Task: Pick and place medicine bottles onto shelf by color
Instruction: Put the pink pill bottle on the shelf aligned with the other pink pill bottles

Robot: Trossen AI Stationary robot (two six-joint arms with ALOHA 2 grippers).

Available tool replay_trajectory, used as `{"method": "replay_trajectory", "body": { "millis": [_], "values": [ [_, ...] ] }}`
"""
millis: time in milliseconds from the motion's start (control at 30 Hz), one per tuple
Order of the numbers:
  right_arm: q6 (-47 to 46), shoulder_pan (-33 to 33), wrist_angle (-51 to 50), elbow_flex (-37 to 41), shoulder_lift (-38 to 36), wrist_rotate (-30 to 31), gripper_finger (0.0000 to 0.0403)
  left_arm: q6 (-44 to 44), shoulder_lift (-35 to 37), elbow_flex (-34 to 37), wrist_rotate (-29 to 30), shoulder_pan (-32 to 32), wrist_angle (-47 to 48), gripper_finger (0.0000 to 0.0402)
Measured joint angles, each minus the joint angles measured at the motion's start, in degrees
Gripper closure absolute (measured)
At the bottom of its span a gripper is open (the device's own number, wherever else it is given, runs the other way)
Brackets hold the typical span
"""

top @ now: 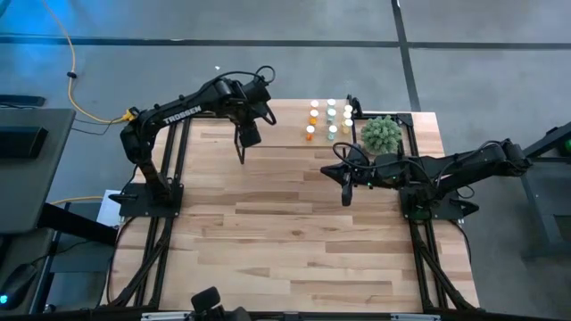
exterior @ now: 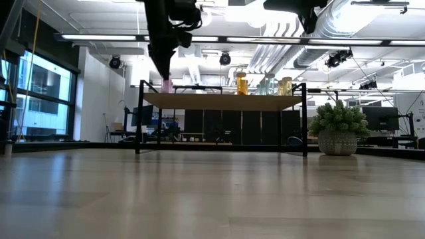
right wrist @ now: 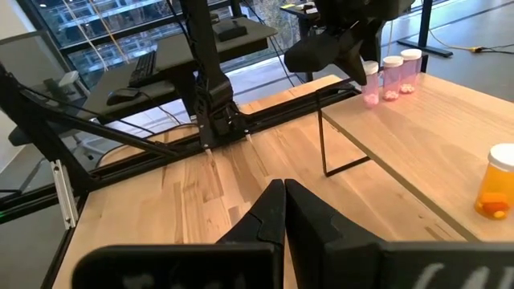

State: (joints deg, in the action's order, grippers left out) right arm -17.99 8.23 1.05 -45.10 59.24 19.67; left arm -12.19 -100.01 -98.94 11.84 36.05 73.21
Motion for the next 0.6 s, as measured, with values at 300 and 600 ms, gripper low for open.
{"method": "replay_trajectory", "body": {
  "millis": [300,600],
  "values": [
    [0.01,0.01,0.01,0.00,0.02,2.06,0.0402,0.02,0.00,0.00,-0.71,-0.02,-0.02,0.0280],
    [0.01,0.00,0.01,0.00,0.02,2.19,0.0402,0.04,-0.90,-0.04,-0.82,0.05,0.23,0.0280]
  ]
}}
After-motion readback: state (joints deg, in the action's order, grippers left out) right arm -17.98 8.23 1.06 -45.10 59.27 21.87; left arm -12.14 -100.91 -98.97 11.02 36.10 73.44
